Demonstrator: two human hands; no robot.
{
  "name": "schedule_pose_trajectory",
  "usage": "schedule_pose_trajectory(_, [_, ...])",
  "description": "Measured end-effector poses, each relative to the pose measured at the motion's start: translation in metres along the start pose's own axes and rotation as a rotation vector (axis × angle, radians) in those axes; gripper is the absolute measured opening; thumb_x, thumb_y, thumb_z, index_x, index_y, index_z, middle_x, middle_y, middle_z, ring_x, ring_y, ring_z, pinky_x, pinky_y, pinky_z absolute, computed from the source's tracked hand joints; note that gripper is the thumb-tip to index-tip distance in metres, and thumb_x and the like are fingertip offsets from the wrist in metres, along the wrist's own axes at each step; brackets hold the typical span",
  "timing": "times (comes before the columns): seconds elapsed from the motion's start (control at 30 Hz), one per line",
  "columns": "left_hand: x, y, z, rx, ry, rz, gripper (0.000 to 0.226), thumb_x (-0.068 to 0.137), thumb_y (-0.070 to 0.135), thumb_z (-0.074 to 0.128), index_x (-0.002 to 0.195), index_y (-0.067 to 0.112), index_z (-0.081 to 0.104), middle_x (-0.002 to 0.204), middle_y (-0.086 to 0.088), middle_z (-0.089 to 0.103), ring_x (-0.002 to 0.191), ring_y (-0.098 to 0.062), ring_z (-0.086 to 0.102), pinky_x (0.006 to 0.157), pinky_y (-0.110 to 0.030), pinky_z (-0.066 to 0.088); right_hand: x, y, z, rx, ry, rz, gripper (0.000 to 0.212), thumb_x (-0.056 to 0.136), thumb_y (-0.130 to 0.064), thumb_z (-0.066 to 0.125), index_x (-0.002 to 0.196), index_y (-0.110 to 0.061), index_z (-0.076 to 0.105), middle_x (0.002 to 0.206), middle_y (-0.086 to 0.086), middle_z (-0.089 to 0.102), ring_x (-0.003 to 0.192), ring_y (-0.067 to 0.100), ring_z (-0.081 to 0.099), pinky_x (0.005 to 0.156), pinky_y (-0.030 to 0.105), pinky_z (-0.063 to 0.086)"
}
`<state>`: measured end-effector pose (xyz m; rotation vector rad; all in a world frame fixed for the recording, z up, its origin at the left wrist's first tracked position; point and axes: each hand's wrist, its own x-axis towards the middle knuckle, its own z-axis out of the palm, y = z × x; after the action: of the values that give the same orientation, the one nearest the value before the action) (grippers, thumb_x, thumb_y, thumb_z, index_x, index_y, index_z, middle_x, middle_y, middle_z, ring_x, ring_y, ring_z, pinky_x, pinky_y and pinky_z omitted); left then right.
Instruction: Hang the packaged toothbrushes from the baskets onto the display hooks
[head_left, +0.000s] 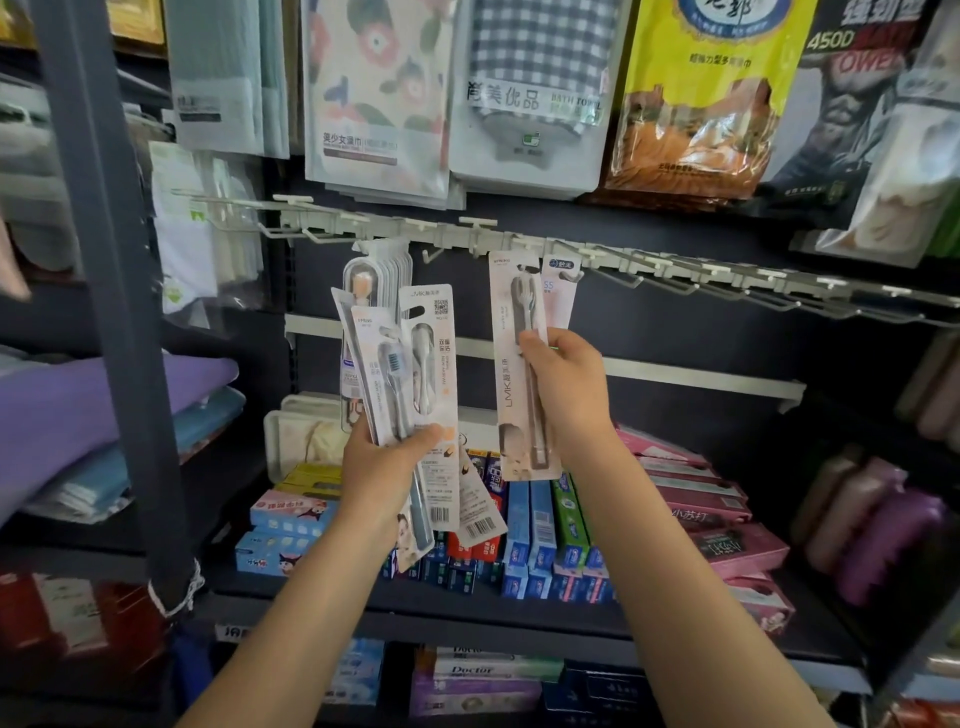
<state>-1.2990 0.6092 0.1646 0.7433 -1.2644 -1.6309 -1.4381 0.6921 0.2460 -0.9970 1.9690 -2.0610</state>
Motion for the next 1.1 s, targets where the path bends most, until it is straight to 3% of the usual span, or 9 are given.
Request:
schedule_pose_trajectory(0.13, [0.002, -0.002, -0.002, -0.002, 0.001, 0.001, 0.044, 0.083, 0.006, 0.079, 0.122, 0.021, 0.066, 0.112, 0.003, 0.075, 0.102, -0.018, 0.071, 0.094, -0.045, 0.056, 0.013, 0.002, 0.006, -0.087, 0.005, 0.002, 0.038, 0.1, -0.026, 0.059, 0.102, 0.011, 0.061, 0.078, 0.014, 0.057, 0.07, 0.023, 0.052, 0.066, 0.035, 0.044])
schedule_pose_trajectory(0.23, [0.004, -0.002, -0.004, 0.014, 0.0, 0.006, 0.043, 0.083, 0.007, 0.079, 0.121, 0.022, 0.066, 0.111, 0.003, 0.075, 0.102, -0.018, 0.071, 0.095, -0.046, 0.056, 0.018, 0.011, 0.013, -0.112, 0.016, 0.04, 0.039, 0.1, -0.029, 0.057, 0.109, 0.009, 0.06, 0.082, 0.022, 0.055, 0.074, 0.022, 0.052, 0.068, 0.033, 0.044])
schedule_pose_trajectory(0.3, [0.005, -0.002, -0.006, 0.022, -0.006, 0.009, 0.043, 0.083, 0.009, 0.079, 0.121, 0.023, 0.067, 0.111, 0.004, 0.075, 0.102, -0.018, 0.071, 0.095, -0.046, 0.056, 0.02, 0.019, 0.016, -0.137, 0.004, 0.071, 0.036, 0.102, -0.033, 0.056, 0.106, 0.003, 0.062, 0.083, 0.013, 0.059, 0.073, 0.019, 0.055, 0.068, 0.029, 0.045])
schedule_pose_trajectory(0.53, [0.007, -0.004, -0.012, 0.017, -0.03, -0.006, 0.044, 0.083, 0.008, 0.08, 0.122, 0.021, 0.066, 0.11, 0.004, 0.075, 0.101, -0.016, 0.071, 0.084, -0.034, 0.055, 0.011, 0.049, 0.02, -0.193, 0.078, 0.162, 0.045, 0.094, -0.032, 0.069, 0.128, -0.013, 0.046, 0.124, 0.007, 0.057, 0.107, 0.021, 0.061, 0.089, 0.036, 0.053])
schedule_pose_trajectory(0.63, [0.007, -0.003, -0.013, 0.008, -0.033, -0.014, 0.044, 0.081, 0.007, 0.081, 0.12, 0.021, 0.066, 0.108, 0.003, 0.076, 0.099, -0.016, 0.072, 0.078, -0.03, 0.053, -0.011, 0.047, 0.016, -0.17, 0.013, 0.015, 0.018, 0.097, -0.03, 0.064, 0.109, -0.018, 0.058, 0.105, 0.003, 0.066, 0.086, 0.008, 0.063, 0.077, 0.027, 0.051])
schedule_pose_trajectory(0.77, [0.003, -0.001, -0.009, 0.055, -0.081, 0.002, 0.038, 0.083, 0.009, 0.08, 0.115, 0.025, 0.066, 0.099, 0.008, 0.077, 0.079, -0.003, 0.073, 0.065, -0.023, 0.051, -0.036, 0.037, 0.026, -0.21, -0.343, -0.107, 0.02, 0.095, -0.034, 0.068, 0.096, -0.015, 0.062, 0.072, 0.001, 0.064, 0.056, 0.006, 0.058, 0.057, 0.02, 0.047])
schedule_pose_trajectory(0.93, [-0.001, -0.002, -0.012, 0.059, -0.147, -0.025, 0.032, 0.086, 0.005, 0.075, 0.111, 0.024, 0.068, 0.092, 0.008, 0.078, 0.082, -0.009, 0.075, 0.072, -0.03, 0.056, -0.036, 0.039, 0.024, -0.213, -0.33, -0.048, 0.024, 0.095, -0.021, 0.07, 0.077, -0.014, 0.055, 0.062, -0.004, 0.056, 0.053, 0.01, 0.052, 0.057, 0.025, 0.046])
schedule_pose_trajectory(1.0, [0.0, -0.003, -0.014, 0.038, -0.152, -0.047, 0.032, 0.087, 0.004, 0.074, 0.112, 0.023, 0.068, 0.096, 0.005, 0.078, 0.087, -0.013, 0.075, 0.079, -0.037, 0.058, -0.037, 0.039, 0.021, -0.19, -0.343, -0.049, 0.027, 0.097, -0.022, 0.066, 0.081, -0.006, 0.053, 0.069, 0.011, 0.058, 0.061, 0.011, 0.053, 0.061, 0.026, 0.046])
schedule_pose_trajectory(1.1, [0.002, -0.003, -0.017, 0.02, -0.127, -0.048, 0.03, 0.089, 0.003, 0.072, 0.112, 0.023, 0.068, 0.098, 0.003, 0.078, 0.089, -0.013, 0.075, 0.076, -0.034, 0.058, -0.042, 0.037, 0.022, -0.147, -0.363, -0.069, 0.036, 0.094, -0.029, 0.058, 0.1, 0.006, 0.051, 0.098, 0.034, 0.057, 0.076, 0.032, 0.055, 0.072, 0.051, 0.05])
